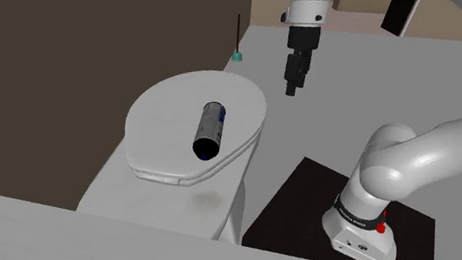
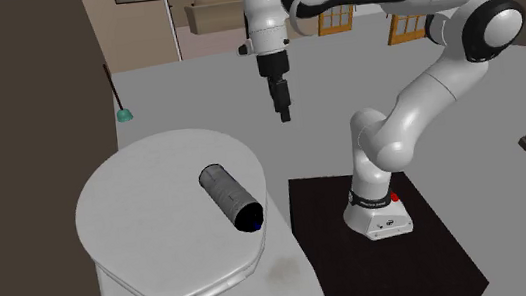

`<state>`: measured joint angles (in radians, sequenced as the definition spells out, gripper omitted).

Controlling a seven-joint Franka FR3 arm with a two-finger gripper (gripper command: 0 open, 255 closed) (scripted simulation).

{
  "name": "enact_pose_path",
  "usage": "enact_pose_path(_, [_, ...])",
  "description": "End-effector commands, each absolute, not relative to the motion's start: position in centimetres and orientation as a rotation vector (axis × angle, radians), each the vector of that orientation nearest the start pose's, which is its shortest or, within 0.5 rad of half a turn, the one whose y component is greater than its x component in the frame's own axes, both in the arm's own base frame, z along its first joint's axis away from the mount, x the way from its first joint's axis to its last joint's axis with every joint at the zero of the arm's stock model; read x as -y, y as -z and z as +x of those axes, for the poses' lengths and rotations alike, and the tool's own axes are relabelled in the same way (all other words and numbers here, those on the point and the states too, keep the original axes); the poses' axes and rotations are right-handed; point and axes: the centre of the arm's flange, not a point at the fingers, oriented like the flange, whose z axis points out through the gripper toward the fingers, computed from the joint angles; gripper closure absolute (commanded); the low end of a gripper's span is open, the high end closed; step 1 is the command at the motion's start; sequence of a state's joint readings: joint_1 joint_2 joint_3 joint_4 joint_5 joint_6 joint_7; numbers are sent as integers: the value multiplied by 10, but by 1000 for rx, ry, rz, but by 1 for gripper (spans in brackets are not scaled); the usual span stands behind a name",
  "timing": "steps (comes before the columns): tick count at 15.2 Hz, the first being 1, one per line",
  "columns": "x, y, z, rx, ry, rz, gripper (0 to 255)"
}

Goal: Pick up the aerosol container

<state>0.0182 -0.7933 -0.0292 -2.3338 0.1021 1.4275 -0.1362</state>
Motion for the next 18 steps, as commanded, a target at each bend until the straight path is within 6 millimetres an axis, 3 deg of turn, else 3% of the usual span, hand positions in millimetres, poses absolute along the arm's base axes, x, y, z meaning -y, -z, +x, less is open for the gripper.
enact_pose_path(1, [-6, -592, 289, 216, -157, -3000, 0])
enact_pose_path(9, [-111, -579, 306, -340, -82, -3035, 0])
enact_pose_path(18, [-212, -559, 368, -969, 8, -2952, 0])
